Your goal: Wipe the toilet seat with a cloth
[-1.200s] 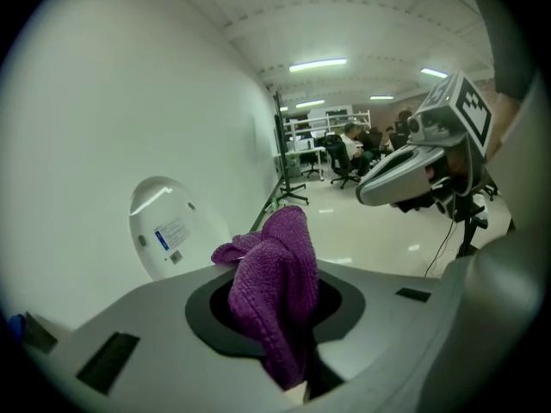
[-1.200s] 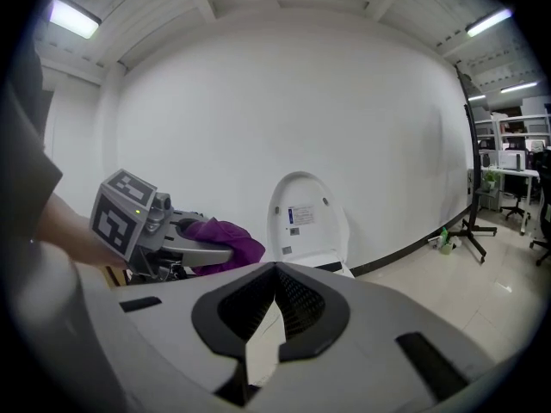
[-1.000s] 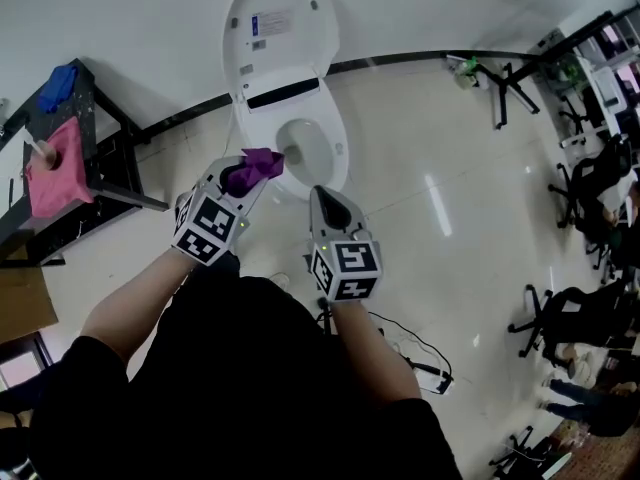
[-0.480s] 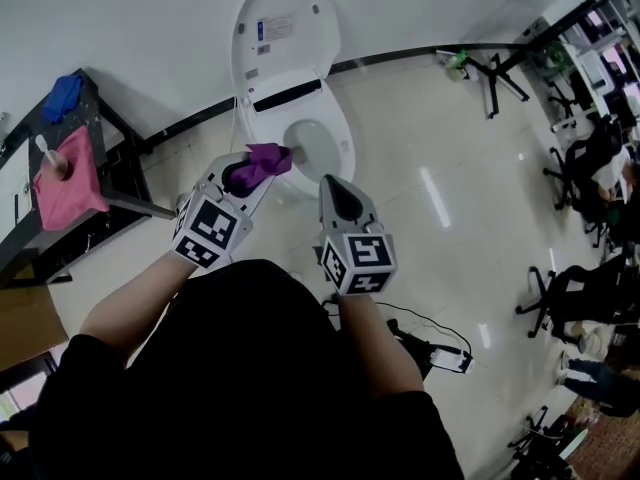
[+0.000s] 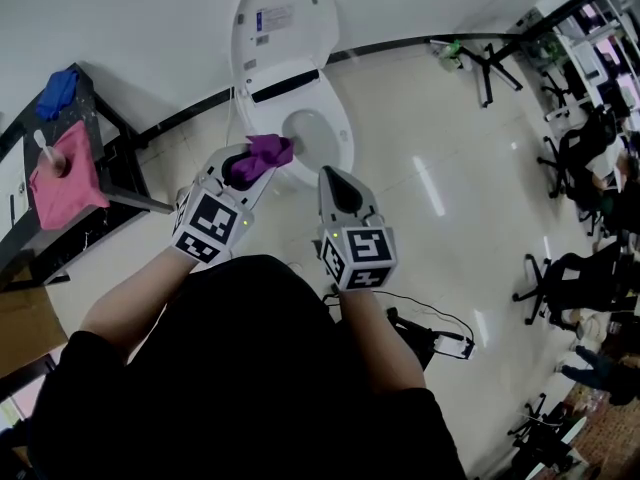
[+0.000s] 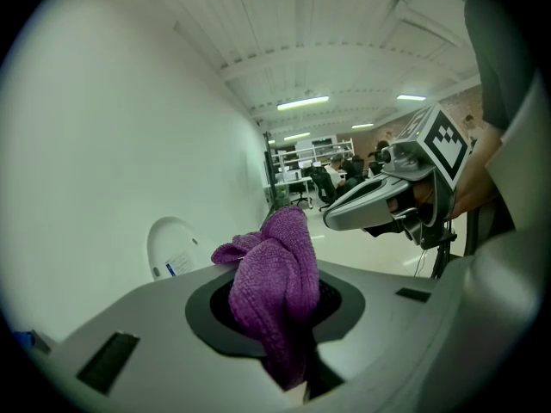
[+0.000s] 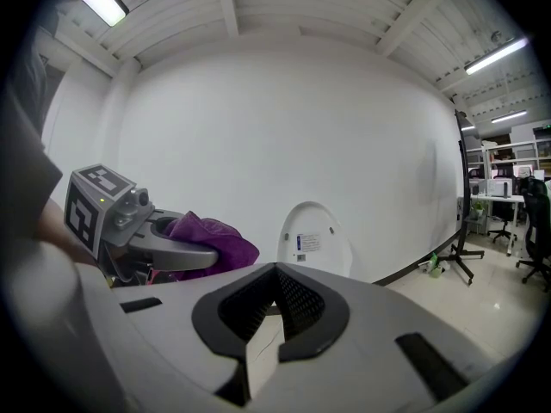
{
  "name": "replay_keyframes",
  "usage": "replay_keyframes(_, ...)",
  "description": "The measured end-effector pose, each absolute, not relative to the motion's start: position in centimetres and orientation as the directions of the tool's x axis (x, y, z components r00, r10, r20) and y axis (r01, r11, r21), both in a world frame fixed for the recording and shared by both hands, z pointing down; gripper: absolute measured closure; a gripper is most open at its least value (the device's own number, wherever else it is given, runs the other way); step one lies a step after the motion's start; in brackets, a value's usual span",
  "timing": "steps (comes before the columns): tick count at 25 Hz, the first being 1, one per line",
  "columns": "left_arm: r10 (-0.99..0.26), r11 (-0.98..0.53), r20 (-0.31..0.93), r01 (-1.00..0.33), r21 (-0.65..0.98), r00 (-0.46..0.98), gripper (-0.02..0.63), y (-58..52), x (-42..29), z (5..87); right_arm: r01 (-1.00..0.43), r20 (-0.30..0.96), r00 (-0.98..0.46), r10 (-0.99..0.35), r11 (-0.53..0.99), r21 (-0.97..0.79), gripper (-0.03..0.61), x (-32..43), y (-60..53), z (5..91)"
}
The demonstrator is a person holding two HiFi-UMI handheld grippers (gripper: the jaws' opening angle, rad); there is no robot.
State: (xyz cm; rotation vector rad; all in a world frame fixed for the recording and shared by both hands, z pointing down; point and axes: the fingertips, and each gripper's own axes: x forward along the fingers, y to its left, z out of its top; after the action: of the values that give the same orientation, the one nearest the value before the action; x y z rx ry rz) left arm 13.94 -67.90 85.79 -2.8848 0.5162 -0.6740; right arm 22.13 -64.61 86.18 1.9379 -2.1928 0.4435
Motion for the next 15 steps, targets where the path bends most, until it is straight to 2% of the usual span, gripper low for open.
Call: replay_keyframes(15,-0.372,-0.928,0.402,-0.321,-0.189,0.837,0.525,-66.95,13.43,86.36,-0.99,0.335,-0.137,-0.932,0.117,-0.08,0.565,21.64,-63.55,86.16)
